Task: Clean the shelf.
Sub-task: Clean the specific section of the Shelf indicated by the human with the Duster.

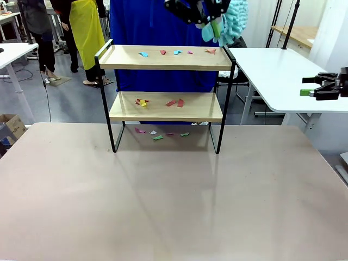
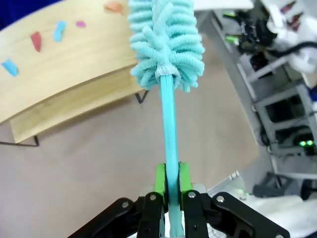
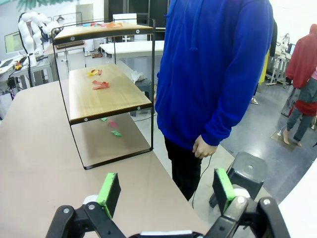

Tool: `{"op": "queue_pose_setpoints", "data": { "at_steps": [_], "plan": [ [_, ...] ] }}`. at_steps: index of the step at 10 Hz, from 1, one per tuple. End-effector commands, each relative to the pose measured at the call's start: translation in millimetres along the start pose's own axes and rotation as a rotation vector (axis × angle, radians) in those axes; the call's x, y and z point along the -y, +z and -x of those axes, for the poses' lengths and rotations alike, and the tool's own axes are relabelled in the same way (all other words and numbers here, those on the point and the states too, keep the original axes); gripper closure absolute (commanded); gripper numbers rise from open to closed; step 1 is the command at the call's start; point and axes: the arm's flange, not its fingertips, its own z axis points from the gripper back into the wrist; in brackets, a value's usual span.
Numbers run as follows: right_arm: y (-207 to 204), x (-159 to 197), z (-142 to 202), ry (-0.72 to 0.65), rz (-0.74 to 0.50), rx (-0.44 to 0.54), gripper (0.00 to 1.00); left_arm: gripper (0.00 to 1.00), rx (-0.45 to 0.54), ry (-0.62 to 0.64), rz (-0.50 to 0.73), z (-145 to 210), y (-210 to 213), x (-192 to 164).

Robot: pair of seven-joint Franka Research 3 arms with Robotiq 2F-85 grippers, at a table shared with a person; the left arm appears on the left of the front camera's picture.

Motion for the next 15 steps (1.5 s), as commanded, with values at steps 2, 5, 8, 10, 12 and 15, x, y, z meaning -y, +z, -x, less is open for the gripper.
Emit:
{"op": "queue_pose_setpoints", "data": {
  "at_steps": [2,5,8,10,12,15],
  "plan": [
    [-1,-1,-3,0.003,-0.001,0.002,0.0,0.87,0.073,0.097,-0.08,-20,-10,22],
    [-1,-1,-3,0.003,-0.001,0.002,0.0,0.87,0.101,0.16,-0.144,-17,-31,19],
    [-1,-1,-3,0.003,-0.001,0.002,0.0,0.87,0.089,0.171,-0.142,-15,-43,19],
    [-1,-1,-3,0.003,-0.001,0.002,0.0,0.87,0.056,0.194,-0.163,-12,-56,18],
    [-1,-1,-3,0.003,-0.001,0.002,0.0,0.87,0.004,0.205,-0.159,-7,-70,18],
    [-1,-1,-3,0.003,-0.001,0.002,0.0,0.87,-0.027,0.231,-0.173,-3,-76,14]
  ]
}}
